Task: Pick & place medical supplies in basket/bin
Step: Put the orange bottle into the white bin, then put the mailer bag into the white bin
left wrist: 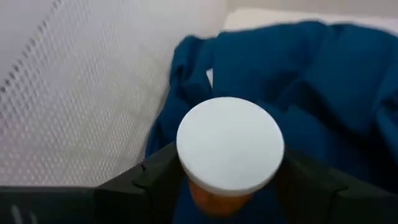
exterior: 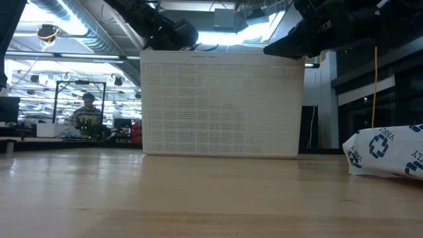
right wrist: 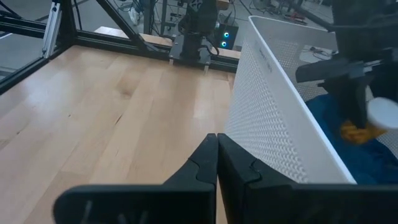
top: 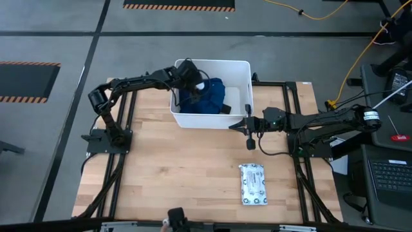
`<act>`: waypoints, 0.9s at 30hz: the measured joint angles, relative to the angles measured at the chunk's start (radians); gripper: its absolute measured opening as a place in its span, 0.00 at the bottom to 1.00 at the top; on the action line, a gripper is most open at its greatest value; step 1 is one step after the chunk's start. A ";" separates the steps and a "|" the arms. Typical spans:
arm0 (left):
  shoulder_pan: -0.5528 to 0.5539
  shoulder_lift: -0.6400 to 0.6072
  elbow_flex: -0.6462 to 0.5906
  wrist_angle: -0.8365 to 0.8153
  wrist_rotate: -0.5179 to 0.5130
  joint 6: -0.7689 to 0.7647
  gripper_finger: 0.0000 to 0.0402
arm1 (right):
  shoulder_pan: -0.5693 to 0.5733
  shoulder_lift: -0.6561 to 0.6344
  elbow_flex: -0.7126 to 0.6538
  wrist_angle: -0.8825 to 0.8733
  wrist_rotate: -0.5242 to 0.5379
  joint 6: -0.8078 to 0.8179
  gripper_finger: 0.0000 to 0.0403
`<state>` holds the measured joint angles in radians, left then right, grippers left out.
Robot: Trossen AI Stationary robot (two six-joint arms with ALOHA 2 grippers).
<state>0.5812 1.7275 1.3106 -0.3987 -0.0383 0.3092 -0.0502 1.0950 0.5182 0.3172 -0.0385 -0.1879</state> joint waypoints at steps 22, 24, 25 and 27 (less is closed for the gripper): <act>-0.046 -0.022 0.153 -0.283 -0.083 0.030 0.58 | 0.000 0.000 0.000 -0.006 0.000 0.008 0.02; -0.048 -0.032 0.164 -0.296 -0.086 0.047 0.58 | 0.000 0.000 0.001 -0.005 0.000 0.017 0.02; -0.051 -0.042 0.164 -0.295 -0.089 0.050 0.58 | 0.000 0.000 0.001 -0.005 0.000 0.020 0.02; -0.049 -0.067 0.164 -0.296 -0.075 0.043 0.58 | 0.000 0.000 0.001 -0.005 0.000 0.020 0.02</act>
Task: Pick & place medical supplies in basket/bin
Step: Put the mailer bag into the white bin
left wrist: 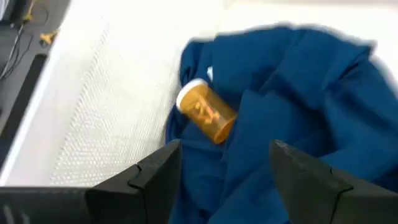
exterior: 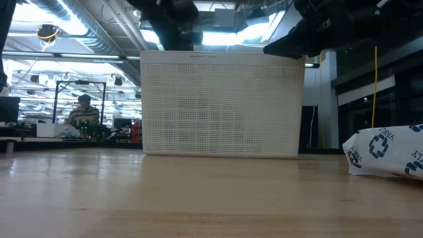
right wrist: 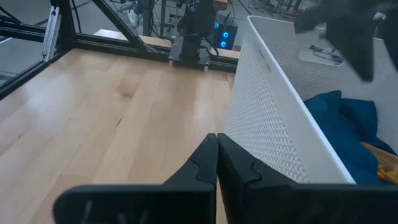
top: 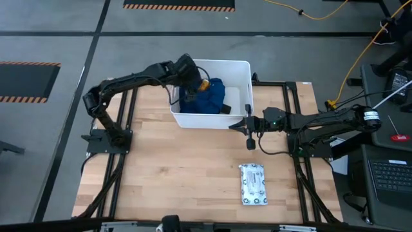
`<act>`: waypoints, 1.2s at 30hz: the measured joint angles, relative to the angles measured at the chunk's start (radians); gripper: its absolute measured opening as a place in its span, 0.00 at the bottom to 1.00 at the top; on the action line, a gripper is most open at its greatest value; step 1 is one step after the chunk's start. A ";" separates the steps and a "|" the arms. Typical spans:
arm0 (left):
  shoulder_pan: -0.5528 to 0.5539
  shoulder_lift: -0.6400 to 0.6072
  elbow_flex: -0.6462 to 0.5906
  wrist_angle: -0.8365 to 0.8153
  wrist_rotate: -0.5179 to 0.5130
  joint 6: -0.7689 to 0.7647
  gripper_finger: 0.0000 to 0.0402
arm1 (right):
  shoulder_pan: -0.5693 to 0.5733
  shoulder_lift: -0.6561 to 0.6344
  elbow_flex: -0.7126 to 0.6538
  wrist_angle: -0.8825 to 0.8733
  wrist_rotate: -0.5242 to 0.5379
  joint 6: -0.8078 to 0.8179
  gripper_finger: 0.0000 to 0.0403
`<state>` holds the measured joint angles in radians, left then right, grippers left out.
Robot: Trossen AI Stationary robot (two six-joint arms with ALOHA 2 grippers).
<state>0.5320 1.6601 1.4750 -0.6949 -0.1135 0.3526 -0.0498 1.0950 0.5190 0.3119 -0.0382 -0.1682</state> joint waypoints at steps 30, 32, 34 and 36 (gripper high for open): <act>-0.259 -0.835 -0.620 0.474 0.104 -0.151 0.04 | 0.043 0.000 0.000 -0.037 0.001 -0.051 0.02; -0.280 -0.869 -0.671 0.513 0.147 -0.152 0.03 | 0.043 0.000 0.000 -0.027 0.001 -0.051 0.02; -0.297 -0.898 -0.731 0.542 0.166 -0.152 0.02 | 0.042 0.001 -0.002 -0.011 0.001 -0.046 0.02; -0.311 -0.924 -0.798 0.579 0.160 -0.162 0.01 | 0.042 0.002 -0.003 0.003 0.001 -0.042 0.02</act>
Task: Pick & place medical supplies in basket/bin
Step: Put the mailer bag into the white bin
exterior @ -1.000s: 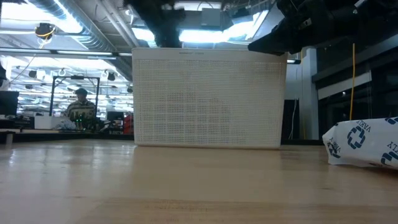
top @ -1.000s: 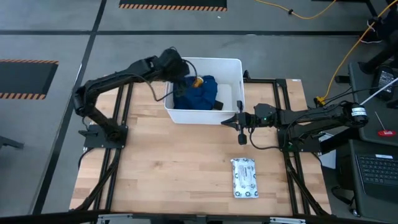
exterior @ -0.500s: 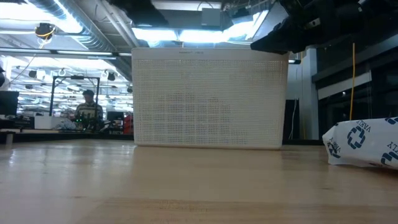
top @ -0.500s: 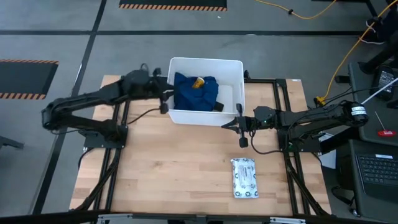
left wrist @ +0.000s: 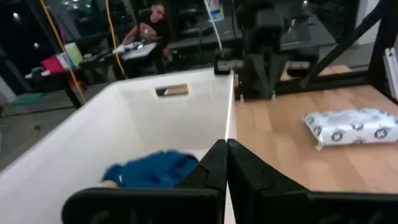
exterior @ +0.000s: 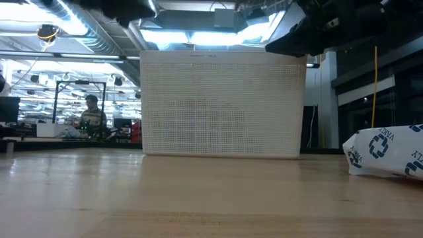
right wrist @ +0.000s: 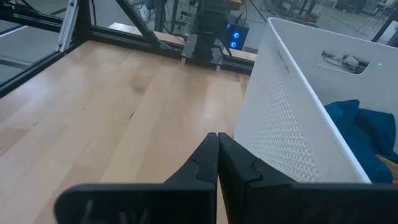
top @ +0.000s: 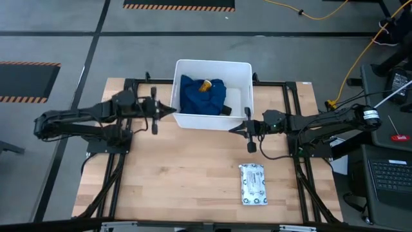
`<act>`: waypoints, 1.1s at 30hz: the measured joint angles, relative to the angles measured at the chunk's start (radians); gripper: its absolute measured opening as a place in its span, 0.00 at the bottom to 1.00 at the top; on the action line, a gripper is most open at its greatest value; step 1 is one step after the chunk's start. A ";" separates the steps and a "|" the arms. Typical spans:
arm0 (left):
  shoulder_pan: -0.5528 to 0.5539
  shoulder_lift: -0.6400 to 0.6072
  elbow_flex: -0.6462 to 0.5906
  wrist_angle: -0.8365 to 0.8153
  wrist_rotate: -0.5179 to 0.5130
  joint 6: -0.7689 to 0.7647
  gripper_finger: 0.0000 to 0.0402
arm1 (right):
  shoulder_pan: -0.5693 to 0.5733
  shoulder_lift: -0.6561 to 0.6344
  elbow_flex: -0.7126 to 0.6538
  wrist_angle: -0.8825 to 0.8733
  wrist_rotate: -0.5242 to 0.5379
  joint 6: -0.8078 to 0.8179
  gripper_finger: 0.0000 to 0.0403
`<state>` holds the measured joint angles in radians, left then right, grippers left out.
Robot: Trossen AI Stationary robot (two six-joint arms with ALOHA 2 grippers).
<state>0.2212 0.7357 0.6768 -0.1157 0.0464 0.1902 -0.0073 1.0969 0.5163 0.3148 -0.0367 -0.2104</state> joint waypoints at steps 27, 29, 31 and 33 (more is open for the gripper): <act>-0.084 -0.067 -0.385 0.458 -0.002 -0.144 0.01 | 0.324 0.027 0.426 -0.764 0.411 0.225 0.01; -0.093 -0.067 -0.385 0.455 -0.002 -0.144 0.01 | 0.365 0.053 0.462 -0.826 0.435 0.296 0.01; -0.102 -0.067 -0.385 0.454 -0.002 -0.144 0.00 | 0.410 0.084 0.494 -0.877 0.439 0.363 0.00; -0.110 -0.067 -0.385 0.449 -0.002 -0.144 0.01 | 0.456 0.124 0.524 -0.943 0.437 0.438 0.00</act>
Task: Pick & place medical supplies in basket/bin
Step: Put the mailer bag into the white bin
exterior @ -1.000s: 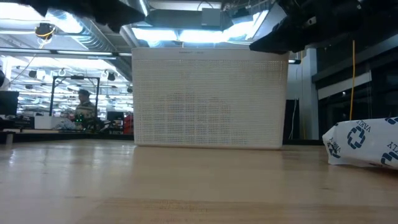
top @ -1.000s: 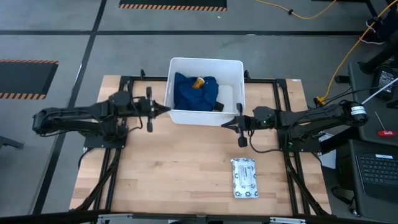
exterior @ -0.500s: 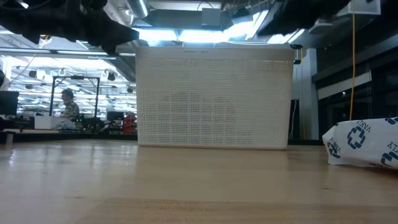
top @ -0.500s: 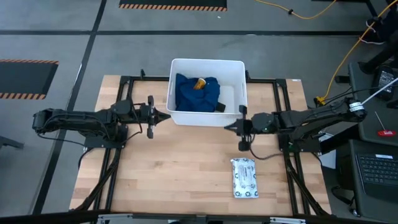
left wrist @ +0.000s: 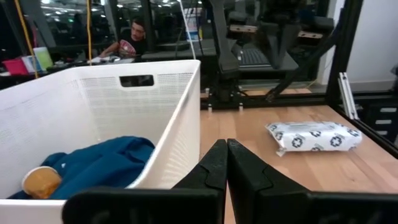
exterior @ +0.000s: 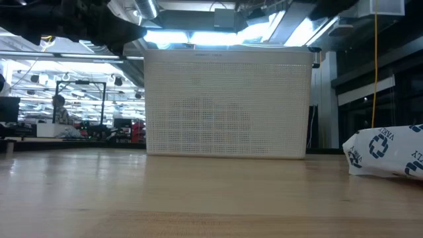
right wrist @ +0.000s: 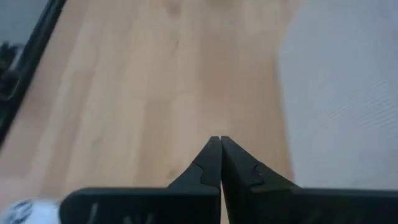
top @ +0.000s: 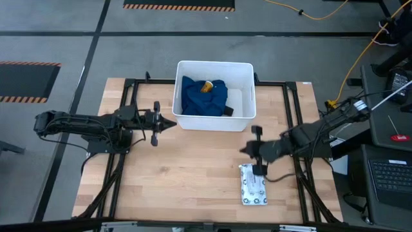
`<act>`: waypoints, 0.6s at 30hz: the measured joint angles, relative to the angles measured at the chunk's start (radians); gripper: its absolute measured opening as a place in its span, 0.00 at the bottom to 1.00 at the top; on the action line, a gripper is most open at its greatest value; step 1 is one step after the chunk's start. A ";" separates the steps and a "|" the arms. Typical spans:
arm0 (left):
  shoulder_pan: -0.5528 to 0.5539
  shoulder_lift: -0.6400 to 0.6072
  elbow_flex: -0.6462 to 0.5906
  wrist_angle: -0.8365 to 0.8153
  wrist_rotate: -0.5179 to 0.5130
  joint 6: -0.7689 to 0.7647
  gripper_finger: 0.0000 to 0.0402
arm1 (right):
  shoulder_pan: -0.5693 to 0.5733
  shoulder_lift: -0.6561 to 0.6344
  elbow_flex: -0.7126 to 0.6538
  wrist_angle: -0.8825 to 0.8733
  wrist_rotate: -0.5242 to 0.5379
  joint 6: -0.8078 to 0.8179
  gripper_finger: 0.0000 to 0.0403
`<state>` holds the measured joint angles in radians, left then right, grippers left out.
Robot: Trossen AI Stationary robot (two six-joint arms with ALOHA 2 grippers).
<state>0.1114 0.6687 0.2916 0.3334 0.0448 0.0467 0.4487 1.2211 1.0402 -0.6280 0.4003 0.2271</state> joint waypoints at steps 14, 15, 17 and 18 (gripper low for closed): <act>-0.008 0.001 0.000 -0.014 0.000 -0.035 0.01 | 0.308 0.327 0.318 -0.499 0.043 0.583 0.00; -0.008 0.001 0.000 -0.018 0.000 -0.035 0.01 | 0.329 0.354 0.345 -0.539 0.046 0.623 0.00; -0.008 0.002 0.000 -0.030 -0.001 -0.037 0.02 | 0.369 0.406 0.397 -0.615 0.046 0.707 0.00; -0.008 0.002 0.000 -0.030 -0.001 -0.037 0.02 | 0.387 0.434 0.422 -0.649 0.046 0.748 0.00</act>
<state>0.1036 0.6708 0.2916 0.3037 0.0441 0.0097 0.8361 1.6549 1.4623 -1.2769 0.4462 0.9748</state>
